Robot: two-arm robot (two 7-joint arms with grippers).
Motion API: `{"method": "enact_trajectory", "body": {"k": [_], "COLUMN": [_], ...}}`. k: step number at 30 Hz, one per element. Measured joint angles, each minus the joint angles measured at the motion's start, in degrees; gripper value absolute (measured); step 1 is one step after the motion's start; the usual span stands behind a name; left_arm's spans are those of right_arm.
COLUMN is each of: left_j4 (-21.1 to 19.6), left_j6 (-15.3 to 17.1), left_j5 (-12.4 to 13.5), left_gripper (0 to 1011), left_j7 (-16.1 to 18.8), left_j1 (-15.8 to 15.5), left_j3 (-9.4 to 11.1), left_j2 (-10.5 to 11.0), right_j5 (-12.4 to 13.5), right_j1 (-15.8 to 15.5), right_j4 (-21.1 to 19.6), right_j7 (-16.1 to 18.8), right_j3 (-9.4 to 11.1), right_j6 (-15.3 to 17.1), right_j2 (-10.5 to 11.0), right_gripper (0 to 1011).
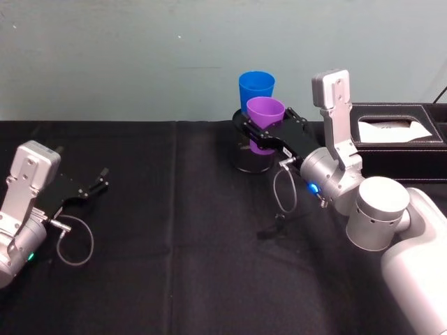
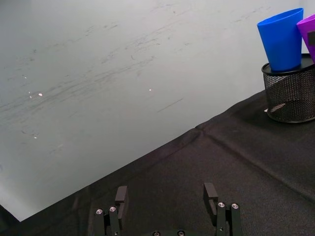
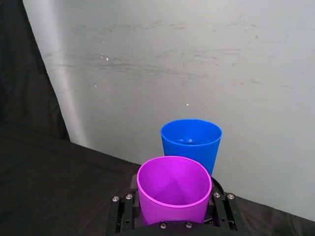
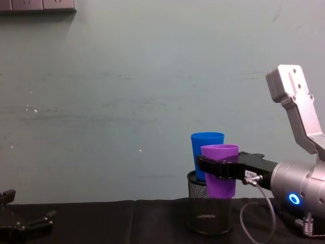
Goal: Pick up one cup with a gripper and tap it against the other cup.
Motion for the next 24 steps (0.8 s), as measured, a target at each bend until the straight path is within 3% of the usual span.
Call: {"method": "enact_trajectory", "body": {"k": [24], "left_j4": [0.0], "left_j6": [0.0], "left_j5": [0.0], "left_gripper": [1000], "left_j7": [0.0], "left_j1": [0.0], "left_j3": [0.0], "left_j2": [0.0], "right_j5": [-0.68], "right_j1": [0.37], "right_j4": [0.27], "right_j7": [-0.01], "right_j3": [0.44], "right_j6": [-0.04], "right_j2": [-0.48], "right_gripper": [724]}}
